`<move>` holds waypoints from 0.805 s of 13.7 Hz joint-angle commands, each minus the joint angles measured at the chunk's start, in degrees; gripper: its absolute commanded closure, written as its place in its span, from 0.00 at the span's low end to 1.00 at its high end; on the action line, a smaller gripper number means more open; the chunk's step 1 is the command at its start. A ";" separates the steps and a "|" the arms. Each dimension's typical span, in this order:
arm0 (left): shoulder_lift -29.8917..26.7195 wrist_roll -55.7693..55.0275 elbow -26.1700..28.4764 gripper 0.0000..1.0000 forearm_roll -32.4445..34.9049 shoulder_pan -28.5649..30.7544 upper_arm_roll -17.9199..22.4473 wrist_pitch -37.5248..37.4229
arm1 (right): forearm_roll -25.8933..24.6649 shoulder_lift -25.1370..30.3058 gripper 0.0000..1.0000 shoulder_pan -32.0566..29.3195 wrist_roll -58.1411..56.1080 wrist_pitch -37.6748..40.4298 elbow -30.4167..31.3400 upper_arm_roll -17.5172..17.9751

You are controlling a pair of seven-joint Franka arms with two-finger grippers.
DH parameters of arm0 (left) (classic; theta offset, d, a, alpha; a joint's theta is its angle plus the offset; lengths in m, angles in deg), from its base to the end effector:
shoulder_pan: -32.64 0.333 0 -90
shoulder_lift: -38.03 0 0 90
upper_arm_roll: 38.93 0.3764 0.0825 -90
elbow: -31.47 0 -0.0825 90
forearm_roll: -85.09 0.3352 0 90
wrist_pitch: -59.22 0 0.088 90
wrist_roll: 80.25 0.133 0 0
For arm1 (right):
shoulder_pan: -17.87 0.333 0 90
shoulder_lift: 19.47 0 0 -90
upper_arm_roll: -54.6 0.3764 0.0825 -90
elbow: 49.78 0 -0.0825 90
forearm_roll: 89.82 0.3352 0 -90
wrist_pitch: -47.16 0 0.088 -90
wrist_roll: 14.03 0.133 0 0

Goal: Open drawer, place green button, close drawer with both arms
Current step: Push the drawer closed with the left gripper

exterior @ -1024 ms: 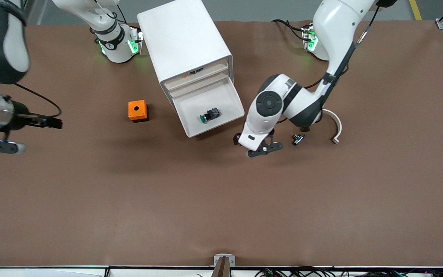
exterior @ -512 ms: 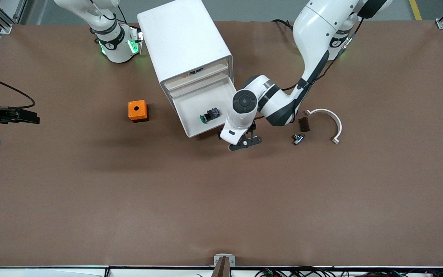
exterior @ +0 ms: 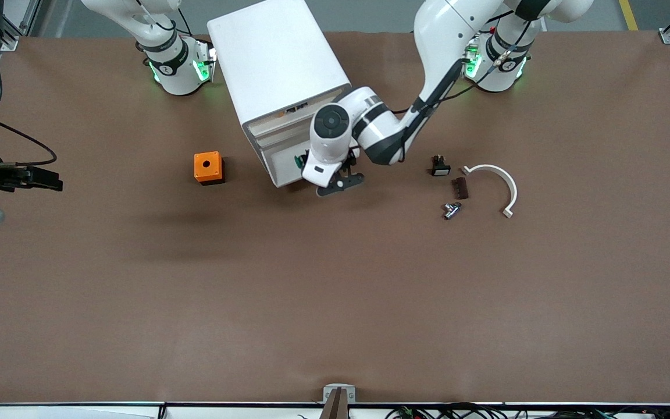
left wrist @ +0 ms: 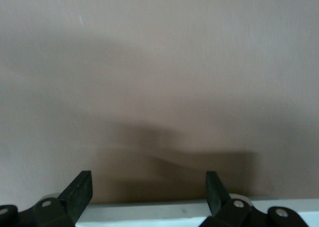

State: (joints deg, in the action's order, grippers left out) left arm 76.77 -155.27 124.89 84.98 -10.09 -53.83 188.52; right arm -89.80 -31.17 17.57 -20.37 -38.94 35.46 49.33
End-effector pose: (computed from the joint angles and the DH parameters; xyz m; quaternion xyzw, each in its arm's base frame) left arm 0.3924 -0.5626 0.2859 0.9807 0.1772 -0.0807 0.0197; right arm 0.5589 -0.0488 0.5795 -0.9955 -0.0068 0.0945 0.0006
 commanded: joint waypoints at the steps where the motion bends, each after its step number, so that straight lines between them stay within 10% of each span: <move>1: -0.07 -6.34 -0.34 0.00 -1.03 -3.58 -0.48 -0.55 | 3.05 0.28 0.00 -0.76 -0.16 -1.35 0.28 0.08; 11: -4.02 -4.19 -1.91 0.00 0.02 6.14 -0.57 -6.07 | 3.66 -0.08 0.00 -2.08 0.27 -0.74 -7.45 0.00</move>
State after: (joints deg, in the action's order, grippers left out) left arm 75.52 -162.47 123.43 84.90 -8.50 -54.05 186.13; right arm -87.39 -31.16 16.81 -20.00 -41.00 30.20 48.76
